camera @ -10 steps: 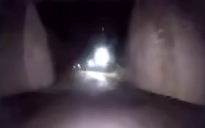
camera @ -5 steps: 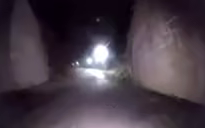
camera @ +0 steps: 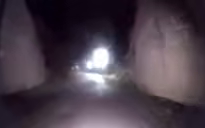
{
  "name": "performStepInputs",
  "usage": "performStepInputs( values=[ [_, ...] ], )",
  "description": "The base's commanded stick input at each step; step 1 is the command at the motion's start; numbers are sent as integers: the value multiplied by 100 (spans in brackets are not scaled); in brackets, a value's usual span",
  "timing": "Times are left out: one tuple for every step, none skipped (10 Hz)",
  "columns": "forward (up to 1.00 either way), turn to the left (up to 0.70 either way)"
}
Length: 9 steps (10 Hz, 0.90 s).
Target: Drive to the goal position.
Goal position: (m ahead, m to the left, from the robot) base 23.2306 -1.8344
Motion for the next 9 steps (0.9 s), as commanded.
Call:
performStepInputs(
  values=[
    [100, 0],
    [100, 2],
    [100, 35],
    [100, 40],
    [100, 40],
    [100, 40],
    [100, 30],
    [100, 10],
    [100, 0]
  ],
)
